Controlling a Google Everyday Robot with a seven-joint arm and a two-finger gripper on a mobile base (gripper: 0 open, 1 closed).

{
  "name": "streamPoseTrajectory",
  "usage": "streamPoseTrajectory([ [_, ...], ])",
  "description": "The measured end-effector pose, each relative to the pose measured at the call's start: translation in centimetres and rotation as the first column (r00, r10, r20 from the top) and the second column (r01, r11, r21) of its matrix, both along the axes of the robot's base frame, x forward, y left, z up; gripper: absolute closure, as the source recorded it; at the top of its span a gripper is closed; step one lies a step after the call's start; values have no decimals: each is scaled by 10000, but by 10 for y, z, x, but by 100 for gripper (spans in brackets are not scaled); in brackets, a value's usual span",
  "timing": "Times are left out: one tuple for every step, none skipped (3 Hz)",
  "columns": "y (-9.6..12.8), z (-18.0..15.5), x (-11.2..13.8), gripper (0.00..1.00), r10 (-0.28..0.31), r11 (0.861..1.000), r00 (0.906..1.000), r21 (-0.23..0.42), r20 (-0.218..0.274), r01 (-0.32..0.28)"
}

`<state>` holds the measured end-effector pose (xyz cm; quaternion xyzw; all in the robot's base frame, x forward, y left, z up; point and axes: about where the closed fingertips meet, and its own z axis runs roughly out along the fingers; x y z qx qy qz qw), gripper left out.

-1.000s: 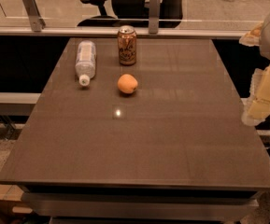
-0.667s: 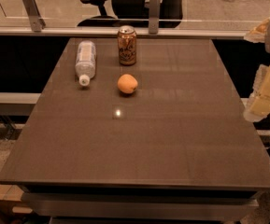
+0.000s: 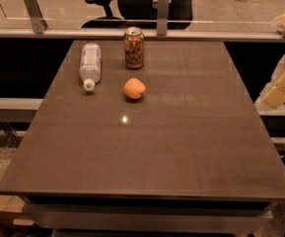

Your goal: Pick orange can

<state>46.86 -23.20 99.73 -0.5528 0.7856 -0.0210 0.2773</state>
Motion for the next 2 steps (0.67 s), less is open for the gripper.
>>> streamPoseTrajectory([
  [-1, 5, 21, 0, -36, 9912, 9921, 1319, 1253, -131],
  [-7, 14, 58, 0, -7, 9600, 9684, 2713, 2496, -693],
])
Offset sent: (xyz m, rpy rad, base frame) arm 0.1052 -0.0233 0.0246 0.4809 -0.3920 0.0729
